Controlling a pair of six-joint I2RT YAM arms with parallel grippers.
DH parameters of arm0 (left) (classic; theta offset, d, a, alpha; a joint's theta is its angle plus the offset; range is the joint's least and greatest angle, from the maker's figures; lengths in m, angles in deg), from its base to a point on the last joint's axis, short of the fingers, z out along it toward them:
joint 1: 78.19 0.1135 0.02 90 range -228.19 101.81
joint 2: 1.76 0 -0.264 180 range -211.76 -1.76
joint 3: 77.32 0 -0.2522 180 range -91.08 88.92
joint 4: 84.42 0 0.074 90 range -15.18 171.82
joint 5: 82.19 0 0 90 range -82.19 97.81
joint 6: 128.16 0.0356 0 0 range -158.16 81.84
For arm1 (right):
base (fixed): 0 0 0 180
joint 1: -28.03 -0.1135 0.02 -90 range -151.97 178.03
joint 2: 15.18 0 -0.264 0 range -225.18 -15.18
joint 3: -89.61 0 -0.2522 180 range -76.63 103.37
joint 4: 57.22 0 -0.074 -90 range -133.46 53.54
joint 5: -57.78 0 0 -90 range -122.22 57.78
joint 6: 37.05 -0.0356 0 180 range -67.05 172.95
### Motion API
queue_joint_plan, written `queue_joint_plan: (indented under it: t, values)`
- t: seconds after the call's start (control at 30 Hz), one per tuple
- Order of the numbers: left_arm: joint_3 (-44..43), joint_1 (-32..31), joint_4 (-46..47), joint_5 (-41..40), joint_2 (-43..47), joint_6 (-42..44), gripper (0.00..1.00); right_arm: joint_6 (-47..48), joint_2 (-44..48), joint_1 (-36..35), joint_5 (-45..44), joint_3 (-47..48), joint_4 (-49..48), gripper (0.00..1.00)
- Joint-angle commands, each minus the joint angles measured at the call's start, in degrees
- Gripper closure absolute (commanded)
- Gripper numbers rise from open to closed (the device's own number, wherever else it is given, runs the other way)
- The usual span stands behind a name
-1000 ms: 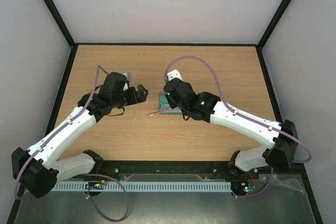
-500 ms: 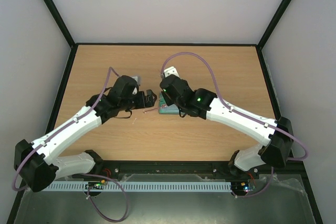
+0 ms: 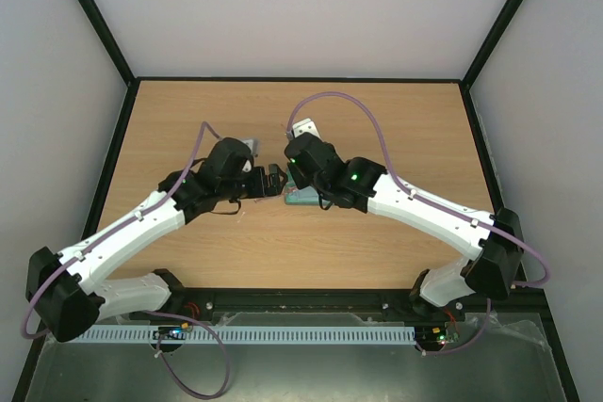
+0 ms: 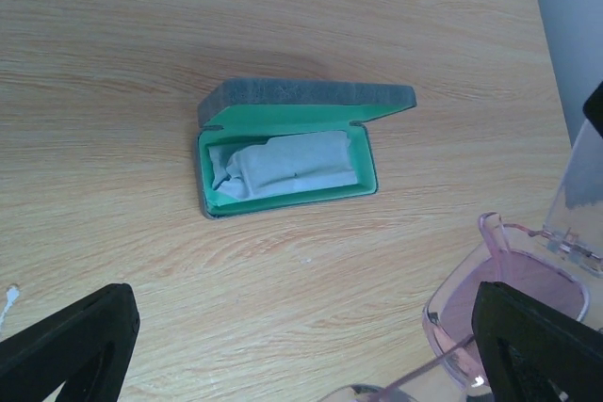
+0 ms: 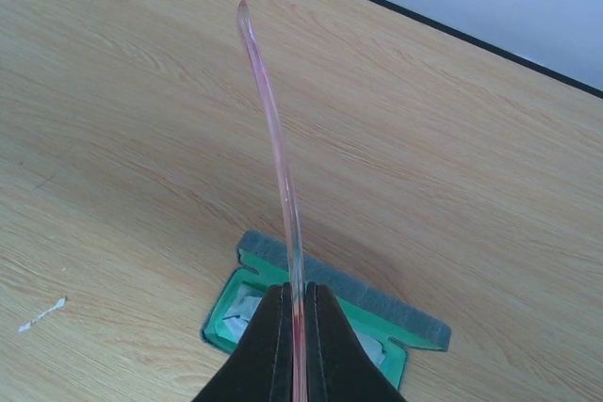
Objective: Organize the sunglasses
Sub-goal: Fold the sunglasses.
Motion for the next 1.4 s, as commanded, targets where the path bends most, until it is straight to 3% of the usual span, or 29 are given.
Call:
queue_joint_plan:
  t: [0.0, 0.17, 0.4, 0.67, 0.87, 1.13, 1.37]
  values:
    - [0.4, -0.1, -0.9, -0.9, 2.9, -0.7, 0.0, -1.5, -0.3, -0.2, -1.1, 0.6, 1.4, 0.99]
    - [-0.4, 4.6, -2.6, -2.9, 7.8, -1.1, 0.01, -3.5, 0.1, 0.1, -1.3, 0.4, 1.6, 0.99]
    - [1.5, 10.0, 2.7, 3.6, 15.6, -2.9, 0.0, -11.0, 2.7, 4.6, 2.5, -0.7, 1.5, 0.99]
    - [8.8, 10.0, 17.2, 10.7, 18.4, -10.0, 0.0, -31.5, 13.0, 16.7, 7.9, -13.0, -3.5, 0.99]
    - [17.2, 6.4, 33.1, 9.9, 17.5, -15.9, 0.0, -43.2, 20.1, 19.4, 12.3, -25.5, -12.7, 0.99]
    - [18.8, -1.1, 45.3, 5.3, 10.2, -18.1, 0.0, -46.0, 21.1, 19.4, 13.3, -28.2, -14.4, 0.99]
    - [17.7, -5.9, 49.2, 0.7, 4.4, -16.8, 0.01, -46.1, 20.8, 19.4, 15.1, -29.6, -15.7, 0.99]
